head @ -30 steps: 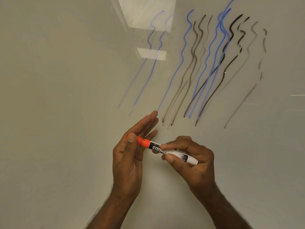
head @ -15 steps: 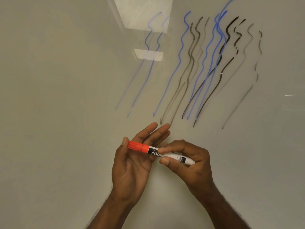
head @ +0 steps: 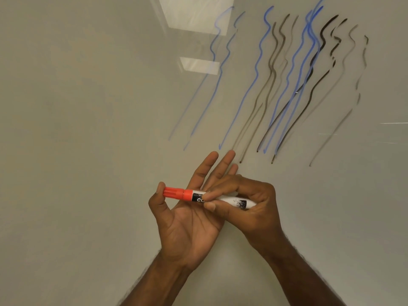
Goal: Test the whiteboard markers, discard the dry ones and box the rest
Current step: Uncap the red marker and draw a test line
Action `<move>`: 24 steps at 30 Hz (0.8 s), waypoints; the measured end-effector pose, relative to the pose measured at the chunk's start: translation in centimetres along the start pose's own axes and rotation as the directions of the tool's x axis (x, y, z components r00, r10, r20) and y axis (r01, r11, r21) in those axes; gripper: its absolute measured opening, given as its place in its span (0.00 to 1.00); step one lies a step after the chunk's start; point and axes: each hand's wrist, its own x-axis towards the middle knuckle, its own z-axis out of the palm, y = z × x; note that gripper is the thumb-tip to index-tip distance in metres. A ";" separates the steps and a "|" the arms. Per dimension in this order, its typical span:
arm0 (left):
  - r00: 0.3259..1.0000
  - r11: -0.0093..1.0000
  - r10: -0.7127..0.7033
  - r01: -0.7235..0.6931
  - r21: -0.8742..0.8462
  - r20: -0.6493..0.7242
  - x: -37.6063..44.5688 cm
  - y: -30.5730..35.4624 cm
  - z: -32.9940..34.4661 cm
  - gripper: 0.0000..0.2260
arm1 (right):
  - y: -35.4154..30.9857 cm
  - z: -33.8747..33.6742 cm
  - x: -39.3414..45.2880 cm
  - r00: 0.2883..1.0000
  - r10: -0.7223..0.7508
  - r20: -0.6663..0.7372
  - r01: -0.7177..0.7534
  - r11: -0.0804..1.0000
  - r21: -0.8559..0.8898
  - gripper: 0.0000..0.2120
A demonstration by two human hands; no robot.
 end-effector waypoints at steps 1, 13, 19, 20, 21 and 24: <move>1.000 1.000 0.001 -0.001 0.020 -0.003 -0.1 0.1 -0.1 0.41 | -0.1 0.1 0.0 1.000 0.003 -0.004 -0.003 1.000 -0.001 0.08; 0.996 0.998 -0.053 0.055 0.028 -0.075 -1.1 2.6 0.2 0.38 | -1.2 1.7 -0.2 0.993 0.112 0.031 -0.111 0.993 -0.039 0.09; 0.993 0.988 0.006 0.013 0.157 -0.118 -1.4 2.6 0.6 0.32 | -2.0 0.3 -1.2 0.982 0.190 0.014 -0.189 0.980 -0.070 0.11; 0.990 0.982 0.036 -0.011 0.190 -0.133 -1.5 2.3 0.8 0.31 | -2.2 -0.2 -1.5 0.980 0.200 0.005 -0.199 0.976 -0.084 0.11; 0.985 0.969 0.080 -0.040 0.243 -0.154 -1.6 2.0 0.9 0.29 | -2.3 -0.7 -1.9 0.977 0.211 -0.008 -0.211 0.973 -0.098 0.10; 0.938 0.882 0.217 -0.069 0.467 -0.271 -2.1 0.6 1.8 0.23 | -2.7 -2.1 -3.3 0.970 0.237 -0.048 -0.241 0.959 -0.149 0.11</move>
